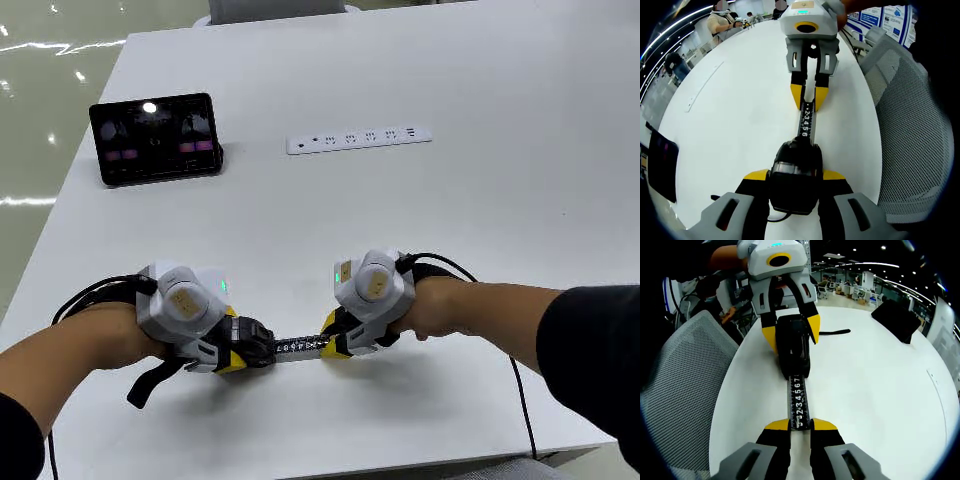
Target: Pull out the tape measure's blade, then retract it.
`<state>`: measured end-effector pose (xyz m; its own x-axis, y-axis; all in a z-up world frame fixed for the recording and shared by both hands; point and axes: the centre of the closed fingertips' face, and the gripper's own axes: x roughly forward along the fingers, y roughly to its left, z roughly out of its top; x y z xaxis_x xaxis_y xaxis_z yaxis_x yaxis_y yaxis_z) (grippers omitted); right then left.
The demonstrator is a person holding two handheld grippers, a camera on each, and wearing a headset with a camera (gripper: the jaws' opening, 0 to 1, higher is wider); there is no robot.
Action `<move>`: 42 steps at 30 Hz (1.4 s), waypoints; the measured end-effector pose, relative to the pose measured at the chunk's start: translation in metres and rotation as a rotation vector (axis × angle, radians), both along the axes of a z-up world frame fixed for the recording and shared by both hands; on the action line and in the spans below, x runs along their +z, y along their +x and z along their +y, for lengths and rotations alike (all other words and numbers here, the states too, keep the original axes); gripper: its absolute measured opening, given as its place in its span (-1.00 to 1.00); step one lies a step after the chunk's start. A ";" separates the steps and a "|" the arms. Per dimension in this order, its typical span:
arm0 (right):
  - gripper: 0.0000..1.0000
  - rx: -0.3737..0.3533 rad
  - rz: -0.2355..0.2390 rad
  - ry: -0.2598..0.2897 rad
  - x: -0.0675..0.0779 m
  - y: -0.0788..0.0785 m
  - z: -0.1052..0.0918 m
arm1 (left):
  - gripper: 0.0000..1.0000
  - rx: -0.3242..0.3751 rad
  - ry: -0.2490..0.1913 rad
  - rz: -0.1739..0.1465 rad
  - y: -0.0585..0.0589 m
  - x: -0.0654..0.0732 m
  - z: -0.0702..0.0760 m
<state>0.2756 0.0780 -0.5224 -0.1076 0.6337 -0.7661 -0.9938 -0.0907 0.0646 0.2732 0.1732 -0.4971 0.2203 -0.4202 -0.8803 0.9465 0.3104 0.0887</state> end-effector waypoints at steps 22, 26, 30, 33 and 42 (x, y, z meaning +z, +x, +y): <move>-0.79 -0.003 0.000 -0.007 -0.002 0.003 -0.011 | -0.37 0.007 0.003 -0.001 0.000 0.001 -0.001; -0.79 -0.006 0.002 -0.009 -0.002 0.004 -0.014 | -0.37 0.007 0.003 -0.001 0.000 0.001 -0.001; -0.79 -0.008 0.004 -0.010 -0.002 0.004 -0.015 | -0.37 0.008 0.003 -0.001 0.000 0.001 -0.001; -0.79 -0.008 0.002 -0.010 -0.003 0.004 -0.016 | -0.37 0.008 0.002 -0.001 0.001 0.000 -0.001; -0.79 -0.009 0.004 -0.012 -0.002 0.004 -0.019 | -0.37 0.009 0.003 -0.004 0.001 0.000 -0.001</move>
<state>0.2799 0.0589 -0.5245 -0.1047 0.6255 -0.7732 -0.9943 -0.0810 0.0691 0.2740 0.1723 -0.4967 0.2271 -0.4156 -0.8807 0.9434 0.3182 0.0931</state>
